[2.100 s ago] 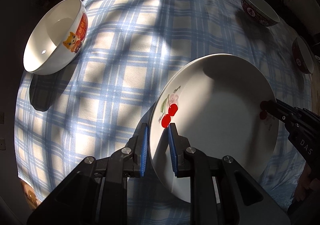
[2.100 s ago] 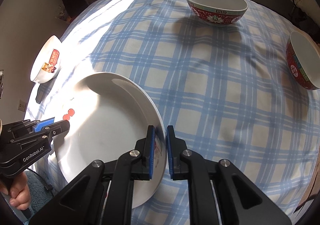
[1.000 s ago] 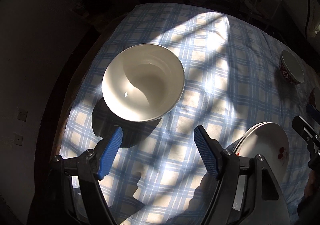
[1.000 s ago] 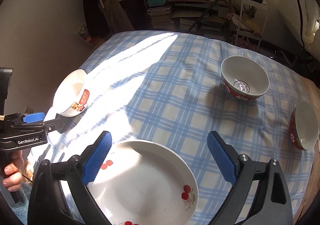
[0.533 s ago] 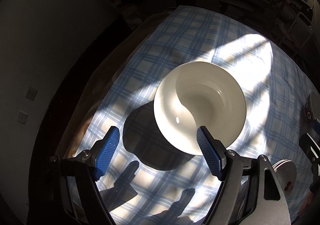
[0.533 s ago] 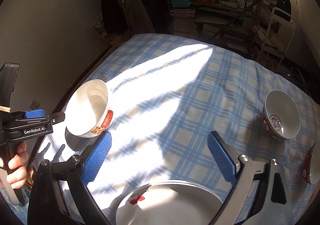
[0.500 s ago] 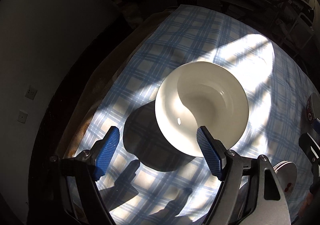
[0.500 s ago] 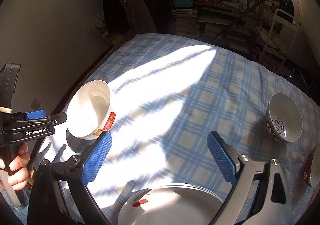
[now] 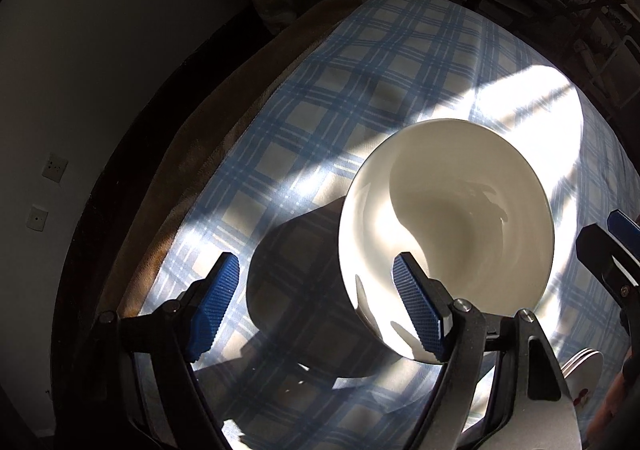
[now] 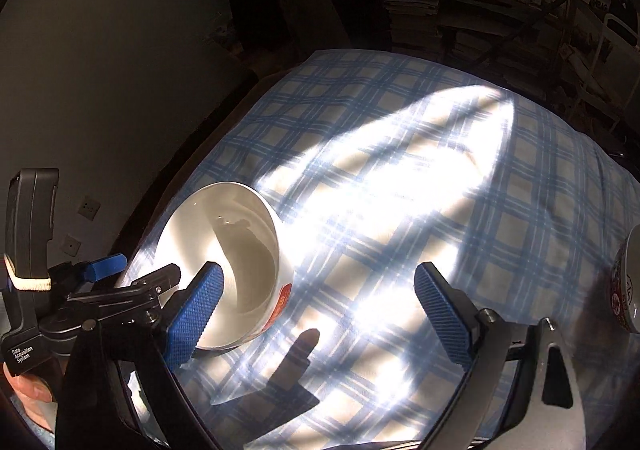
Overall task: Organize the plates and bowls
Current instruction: 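Close the left tool on a white bowl rim while the right tool grips another bowl, then lift and carry both held white bowls toward the plate stack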
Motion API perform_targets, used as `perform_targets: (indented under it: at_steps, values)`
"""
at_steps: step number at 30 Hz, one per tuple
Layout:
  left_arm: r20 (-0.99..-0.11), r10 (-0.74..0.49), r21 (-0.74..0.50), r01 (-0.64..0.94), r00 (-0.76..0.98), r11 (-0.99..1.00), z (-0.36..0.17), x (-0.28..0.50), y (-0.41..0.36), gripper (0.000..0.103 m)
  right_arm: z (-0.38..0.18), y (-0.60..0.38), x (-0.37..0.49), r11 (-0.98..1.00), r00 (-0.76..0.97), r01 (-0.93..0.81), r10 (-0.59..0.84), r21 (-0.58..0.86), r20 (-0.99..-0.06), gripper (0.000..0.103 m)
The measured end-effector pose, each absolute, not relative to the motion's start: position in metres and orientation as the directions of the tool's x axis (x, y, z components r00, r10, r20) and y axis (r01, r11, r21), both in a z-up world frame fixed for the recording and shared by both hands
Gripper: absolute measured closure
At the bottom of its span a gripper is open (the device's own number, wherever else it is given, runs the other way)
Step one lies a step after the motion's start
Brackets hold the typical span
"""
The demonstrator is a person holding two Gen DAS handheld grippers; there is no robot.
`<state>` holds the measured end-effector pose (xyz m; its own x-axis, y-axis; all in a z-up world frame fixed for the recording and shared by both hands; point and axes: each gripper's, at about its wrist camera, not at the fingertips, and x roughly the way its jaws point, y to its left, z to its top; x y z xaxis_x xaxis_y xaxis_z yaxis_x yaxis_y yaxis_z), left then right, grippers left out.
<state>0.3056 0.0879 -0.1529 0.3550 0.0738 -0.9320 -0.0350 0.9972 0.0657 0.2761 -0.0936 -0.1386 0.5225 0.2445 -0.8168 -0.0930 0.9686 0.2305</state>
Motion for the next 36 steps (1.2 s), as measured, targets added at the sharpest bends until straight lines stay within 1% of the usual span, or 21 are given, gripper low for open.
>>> perform_targets:
  at_steps: [1,3,5,8,10,11,12,13,15,16,17,18,20,24,30,36]
  values:
    - [-0.933,0.075,0.066,-0.037,0.351,0.997,-0.155,0.307,0.089,0.025,-0.14,-0.09,0.28,0.969,0.518,-0.095,0.245,0.23,-0.82,0.004]
    - [-0.932,0.08,0.075,-0.029,0.352,0.997,-0.159,0.309,0.088,0.025,-0.145,-0.085,0.288,0.967,0.499,-0.096,0.252,0.236,-0.829,0.011]
    - [-0.932,0.08,0.08,-0.016,0.354,0.997,-0.161,0.31,0.087,0.025,-0.151,-0.081,0.293,0.965,0.482,-0.094,0.26,0.246,-0.836,0.015]
    - [-0.936,0.074,0.071,-0.021,0.345,0.997,-0.166,0.312,0.087,0.026,-0.159,-0.078,0.298,0.961,0.459,-0.091,0.273,0.26,-0.846,0.024]
    - [-0.937,0.089,0.085,-0.027,0.338,0.996,-0.169,0.314,0.087,0.035,-0.165,-0.077,0.302,0.957,0.438,-0.082,0.286,0.279,-0.852,0.03]
    - [-0.94,0.1,0.094,-0.034,0.327,0.995,-0.172,0.315,0.088,0.042,-0.17,-0.077,0.304,0.951,0.422,-0.074,0.303,0.3,-0.854,0.035]
    - [-0.943,0.098,0.089,-0.041,0.319,0.995,-0.175,0.315,0.089,0.046,-0.173,-0.078,0.305,0.944,0.406,-0.069,0.321,0.322,-0.856,0.042]
    - [-0.945,0.079,0.07,-0.041,0.318,0.997,-0.176,0.316,0.089,0.051,-0.177,-0.077,0.306,0.939,0.39,-0.067,0.336,0.337,-0.858,0.046]
    - [-0.949,0.046,0.033,-0.046,0.311,0.998,-0.176,0.318,0.089,0.066,-0.182,-0.076,0.308,0.937,0.367,-0.065,0.342,0.343,-0.865,0.063]
    - [-0.949,0.028,0.014,-0.047,0.313,0.999,-0.176,0.319,0.089,0.07,-0.185,-0.074,0.308,0.938,0.354,-0.063,0.34,0.34,-0.871,0.068]
    - [-0.95,0.005,-0.01,-0.047,0.311,0.999,-0.175,0.32,0.089,0.077,-0.188,-0.074,0.308,0.932,0.344,-0.063,0.355,0.356,-0.869,0.077]
    - [-0.951,-0.015,-0.032,-0.048,0.308,0.998,-0.175,0.32,0.089,0.084,-0.189,-0.072,0.307,0.926,0.335,-0.062,0.372,0.374,-0.866,0.084]
    - [-0.949,-0.056,-0.076,-0.053,0.309,0.996,-0.173,0.32,0.089,0.091,-0.19,-0.07,0.306,0.929,0.341,-0.053,0.361,0.366,-0.868,0.086]
    - [-0.943,-0.121,-0.146,-0.058,0.31,0.988,-0.167,0.318,0.096,0.092,-0.19,-0.069,0.301,0.937,0.357,-0.039,0.337,0.347,-0.871,0.088]
    - [-0.933,-0.11,-0.114,0.007,0.342,0.993,-0.159,0.306,0.075,0.092,-0.188,-0.077,0.286,0.954,0.377,-0.023,0.284,0.297,-0.882,0.09]
    - [-0.919,-0.163,-0.154,0.056,0.359,0.987,-0.151,0.302,0.057,0.092,-0.178,-0.104,0.265,0.954,0.41,0.013,0.268,0.3,-0.872,0.09]
